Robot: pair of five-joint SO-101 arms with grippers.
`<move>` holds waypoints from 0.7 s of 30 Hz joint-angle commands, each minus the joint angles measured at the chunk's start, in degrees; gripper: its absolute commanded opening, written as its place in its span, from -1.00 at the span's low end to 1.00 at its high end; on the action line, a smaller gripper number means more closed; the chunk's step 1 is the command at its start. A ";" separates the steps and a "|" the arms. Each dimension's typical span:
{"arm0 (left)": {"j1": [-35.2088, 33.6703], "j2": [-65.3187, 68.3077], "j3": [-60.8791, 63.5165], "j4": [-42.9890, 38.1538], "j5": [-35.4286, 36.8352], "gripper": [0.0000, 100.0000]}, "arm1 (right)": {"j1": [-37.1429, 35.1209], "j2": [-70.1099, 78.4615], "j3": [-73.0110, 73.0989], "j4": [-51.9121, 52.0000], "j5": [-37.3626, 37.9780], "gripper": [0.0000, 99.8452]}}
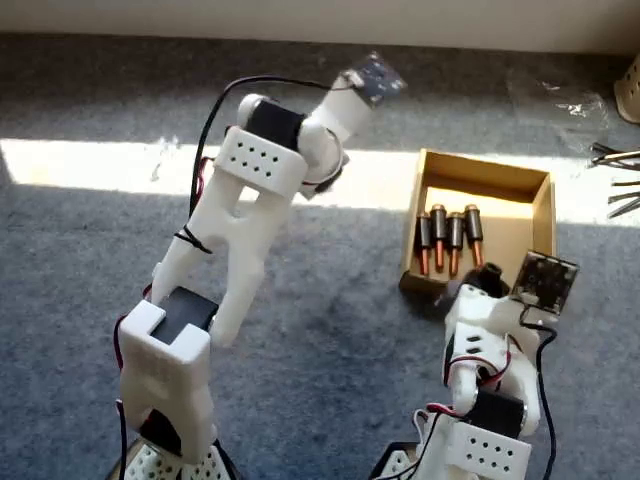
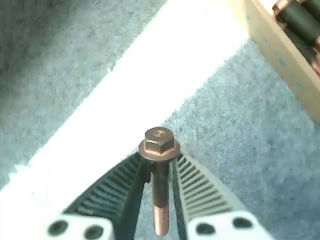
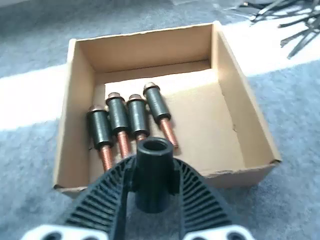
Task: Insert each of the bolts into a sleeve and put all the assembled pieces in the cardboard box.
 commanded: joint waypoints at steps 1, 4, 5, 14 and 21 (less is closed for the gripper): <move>-3.12 -1.36 -6.11 3.69 13.10 -0.99 | -7.96 -0.66 -0.66 -1.71 6.42 -0.99; -4.53 -1.36 -10.59 8.62 13.36 -0.99 | -13.41 -0.66 -0.66 -1.71 7.03 -0.99; -4.97 -1.36 -12.62 10.20 13.54 -0.99 | -14.90 -0.66 -0.75 -1.71 7.03 -0.99; -11.38 -6.02 -20.35 12.75 14.15 -0.99 | -25.27 -0.13 -2.95 -2.68 6.86 -0.99; -12.00 -20.00 -8.31 12.66 16.88 -0.99 | -25.89 -0.04 -9.98 -2.77 6.68 -0.99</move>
